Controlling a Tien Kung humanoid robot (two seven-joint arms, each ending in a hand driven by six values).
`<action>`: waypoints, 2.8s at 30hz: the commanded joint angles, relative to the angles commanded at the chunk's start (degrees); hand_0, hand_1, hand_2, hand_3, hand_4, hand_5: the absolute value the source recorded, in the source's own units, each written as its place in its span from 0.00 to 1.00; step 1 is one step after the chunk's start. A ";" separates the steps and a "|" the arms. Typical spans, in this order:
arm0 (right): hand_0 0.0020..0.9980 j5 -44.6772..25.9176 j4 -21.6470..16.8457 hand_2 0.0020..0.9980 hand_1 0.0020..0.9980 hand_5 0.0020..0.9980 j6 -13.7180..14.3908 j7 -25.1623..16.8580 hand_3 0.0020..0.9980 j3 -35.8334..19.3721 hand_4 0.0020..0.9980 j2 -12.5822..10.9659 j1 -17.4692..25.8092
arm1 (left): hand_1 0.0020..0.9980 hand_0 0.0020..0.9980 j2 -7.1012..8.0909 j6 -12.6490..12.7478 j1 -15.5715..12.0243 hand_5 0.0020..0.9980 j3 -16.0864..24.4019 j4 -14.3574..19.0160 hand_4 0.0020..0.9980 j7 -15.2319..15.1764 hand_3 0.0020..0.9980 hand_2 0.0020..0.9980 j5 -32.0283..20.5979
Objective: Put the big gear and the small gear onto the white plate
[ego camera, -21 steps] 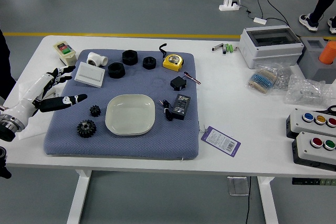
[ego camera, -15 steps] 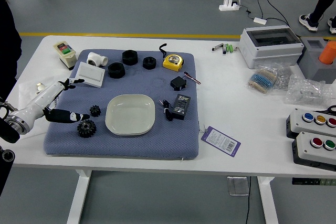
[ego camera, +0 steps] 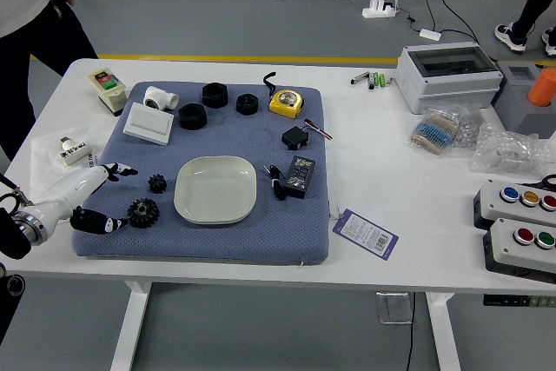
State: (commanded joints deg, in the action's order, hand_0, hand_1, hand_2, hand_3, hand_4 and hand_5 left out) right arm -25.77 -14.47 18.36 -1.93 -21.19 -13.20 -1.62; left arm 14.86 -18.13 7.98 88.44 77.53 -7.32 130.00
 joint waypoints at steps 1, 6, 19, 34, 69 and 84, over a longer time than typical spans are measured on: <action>0.70 -0.01 0.00 0.74 0.71 0.64 -0.01 0.00 0.56 0.01 0.79 0.00 0.01 | 0.76 0.77 0.01 -0.08 -0.16 0.00 -0.04 0.24 0.83 0.06 0.82 0.82 0.00; 0.69 -0.08 0.00 0.74 0.71 0.64 0.00 -0.01 0.56 0.07 0.79 0.03 0.06 | 0.76 0.77 0.14 -0.57 -0.87 0.00 -0.85 1.60 0.82 0.41 0.82 0.82 0.00; 0.70 -0.13 -0.01 0.74 0.71 0.64 -0.02 -0.02 0.56 0.27 0.79 0.11 0.23 | 0.76 0.77 -0.63 -0.29 -0.04 0.00 -4.07 1.23 0.82 0.51 0.82 0.82 0.00; 0.70 -0.05 -0.08 0.74 0.71 0.64 0.00 0.04 0.56 0.44 0.79 0.02 0.39 | 0.70 0.71 -1.45 1.26 1.95 0.00 -6.00 -1.98 0.80 0.37 0.79 0.75 0.00; 0.69 0.09 -0.07 0.74 0.71 0.64 0.02 0.07 0.56 -0.02 0.79 -0.08 -0.06 | 0.40 0.30 -0.67 -2.05 4.17 0.00 -5.85 -1.66 0.00 2.90 0.51 0.48 0.00; 0.70 0.21 -0.06 0.74 0.71 0.64 0.05 0.12 0.56 -0.17 0.79 -0.10 -0.11 | 0.39 0.30 -0.34 0.03 5.80 0.00 -6.94 2.30 0.00 3.06 0.51 0.47 0.00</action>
State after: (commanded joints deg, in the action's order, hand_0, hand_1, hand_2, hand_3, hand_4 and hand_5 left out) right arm -25.56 -14.53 18.40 -1.81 -21.36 -13.30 -1.74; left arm 14.52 -18.10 13.78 81.50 79.83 -4.26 130.00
